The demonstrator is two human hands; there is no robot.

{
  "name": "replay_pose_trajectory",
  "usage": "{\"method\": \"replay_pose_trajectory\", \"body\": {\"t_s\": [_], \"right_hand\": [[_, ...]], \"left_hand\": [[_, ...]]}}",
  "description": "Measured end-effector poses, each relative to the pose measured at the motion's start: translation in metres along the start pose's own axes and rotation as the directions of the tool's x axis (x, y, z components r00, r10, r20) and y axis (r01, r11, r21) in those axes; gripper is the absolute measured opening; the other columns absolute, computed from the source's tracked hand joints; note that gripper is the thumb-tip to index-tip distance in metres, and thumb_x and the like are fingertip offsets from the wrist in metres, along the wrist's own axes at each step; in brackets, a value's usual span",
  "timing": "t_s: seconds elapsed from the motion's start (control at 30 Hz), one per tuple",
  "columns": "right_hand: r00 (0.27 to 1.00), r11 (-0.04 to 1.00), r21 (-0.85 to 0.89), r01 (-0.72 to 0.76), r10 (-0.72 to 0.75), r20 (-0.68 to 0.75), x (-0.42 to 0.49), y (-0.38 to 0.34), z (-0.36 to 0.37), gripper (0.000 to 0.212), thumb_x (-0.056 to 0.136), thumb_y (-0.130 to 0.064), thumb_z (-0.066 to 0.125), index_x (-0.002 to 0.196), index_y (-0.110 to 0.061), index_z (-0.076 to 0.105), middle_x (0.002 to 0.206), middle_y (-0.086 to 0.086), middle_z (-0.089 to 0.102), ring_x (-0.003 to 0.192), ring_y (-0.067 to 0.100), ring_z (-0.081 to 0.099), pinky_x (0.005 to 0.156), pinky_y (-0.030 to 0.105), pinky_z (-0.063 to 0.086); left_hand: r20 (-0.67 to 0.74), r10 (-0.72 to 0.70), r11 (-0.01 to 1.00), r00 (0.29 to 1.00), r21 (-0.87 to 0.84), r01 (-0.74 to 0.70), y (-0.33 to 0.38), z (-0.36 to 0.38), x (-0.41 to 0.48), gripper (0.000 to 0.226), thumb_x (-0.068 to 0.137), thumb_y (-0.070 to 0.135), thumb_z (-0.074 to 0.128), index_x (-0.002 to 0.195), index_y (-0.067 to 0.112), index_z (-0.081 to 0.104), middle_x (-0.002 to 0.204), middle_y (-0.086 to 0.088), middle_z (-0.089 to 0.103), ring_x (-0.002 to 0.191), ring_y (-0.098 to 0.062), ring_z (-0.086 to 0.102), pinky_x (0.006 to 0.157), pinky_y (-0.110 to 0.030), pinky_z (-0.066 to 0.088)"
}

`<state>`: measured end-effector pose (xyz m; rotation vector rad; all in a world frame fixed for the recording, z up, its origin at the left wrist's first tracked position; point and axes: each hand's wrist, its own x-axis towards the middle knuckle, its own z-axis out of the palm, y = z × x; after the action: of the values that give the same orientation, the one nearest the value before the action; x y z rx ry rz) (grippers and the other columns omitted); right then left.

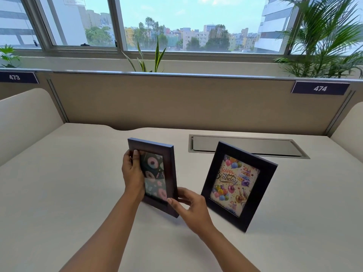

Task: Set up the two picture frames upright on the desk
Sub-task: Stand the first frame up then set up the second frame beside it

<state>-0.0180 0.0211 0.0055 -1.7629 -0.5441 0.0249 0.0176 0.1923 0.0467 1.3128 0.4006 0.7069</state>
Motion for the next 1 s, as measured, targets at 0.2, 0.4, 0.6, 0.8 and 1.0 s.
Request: {"method": "replay_pose_trajectory", "body": {"t_s": [0.2,0.4,0.6,0.8,1.0], "right_hand": [[0.997,0.998,0.006,-0.063,0.063,-0.033,0.01,0.012,-0.007,0.026,0.086,-0.017,0.064,0.112,-0.013,0.065,0.1,0.0,0.071,0.09,0.006,0.067,0.08,0.023,0.057],[0.993,0.992,0.059,-0.114,0.116,-0.03,0.011,0.022,-0.008,0.029,0.087,-0.013,0.061,0.116,-0.012,0.062,0.103,0.002,0.07,0.096,0.01,0.067,0.086,0.026,0.056],[0.986,0.979,0.123,-0.165,0.168,-0.015,0.011,0.028,-0.009,0.031,0.088,-0.011,0.059,0.119,-0.011,0.059,0.104,-0.003,0.068,0.094,-0.003,0.066,0.08,0.015,0.054],[0.979,0.97,0.144,-0.196,0.202,-0.028,0.012,0.033,-0.008,0.032,0.088,-0.011,0.059,0.12,-0.007,0.059,0.105,-0.001,0.068,0.091,-0.003,0.066,0.078,0.013,0.054],[0.975,0.972,0.121,-0.203,0.212,-0.064,0.008,0.03,-0.006,0.034,0.088,-0.013,0.061,0.12,-0.006,0.059,0.106,-0.001,0.066,0.102,0.012,0.065,0.077,0.008,0.051]], "left_hand": [[-0.053,0.021,1.0,0.998,0.011,-0.02,0.0,0.005,-0.006,0.034,0.101,0.028,0.04,0.129,0.009,0.046,0.111,-0.004,0.058,0.095,-0.015,0.058,0.07,-0.018,0.052],[-0.063,-0.009,0.999,0.998,0.031,0.011,0.0,0.003,-0.013,0.033,0.099,0.027,0.046,0.126,0.01,0.049,0.115,-0.009,0.06,0.101,-0.022,0.059,0.082,-0.034,0.054],[-0.046,0.013,0.993,0.999,0.118,-0.007,-0.002,-0.002,-0.018,0.031,0.097,0.03,0.047,0.122,0.012,0.05,0.11,-0.005,0.062,0.096,-0.021,0.062,0.074,-0.029,0.055],[-0.047,0.007,0.989,0.999,0.151,0.001,-0.002,-0.007,-0.023,0.031,0.097,0.03,0.048,0.122,0.013,0.05,0.111,-0.005,0.061,0.097,-0.022,0.061,0.074,-0.03,0.055],[-0.014,-0.06,0.975,0.998,0.214,0.062,-0.005,-0.017,-0.029,0.037,0.096,0.032,0.049,0.126,0.01,0.046,0.113,-0.006,0.06,0.099,-0.022,0.061,0.073,-0.029,0.055]]}}
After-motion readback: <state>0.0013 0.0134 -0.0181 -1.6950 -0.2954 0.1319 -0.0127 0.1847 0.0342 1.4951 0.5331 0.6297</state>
